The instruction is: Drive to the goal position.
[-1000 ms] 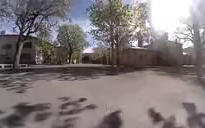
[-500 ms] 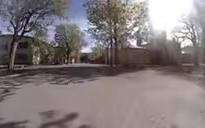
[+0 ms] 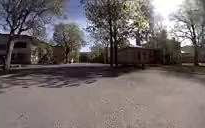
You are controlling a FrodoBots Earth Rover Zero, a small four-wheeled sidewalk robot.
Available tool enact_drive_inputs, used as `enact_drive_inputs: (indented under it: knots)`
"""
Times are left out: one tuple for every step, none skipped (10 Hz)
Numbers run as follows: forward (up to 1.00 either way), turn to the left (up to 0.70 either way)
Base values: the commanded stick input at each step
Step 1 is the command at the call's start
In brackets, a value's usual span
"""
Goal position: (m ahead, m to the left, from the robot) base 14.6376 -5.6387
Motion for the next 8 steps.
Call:
enact_drive_inputs:
  knots:
    - [1.0,0.0]
    - [1.0,0.26]
    - [1.0,0.33]
    - [1.0,0.2]
    - [1.0,0.0]
    - [1.0,0.0]
    - [1.0,0.0]
    - [1.0,0.0]
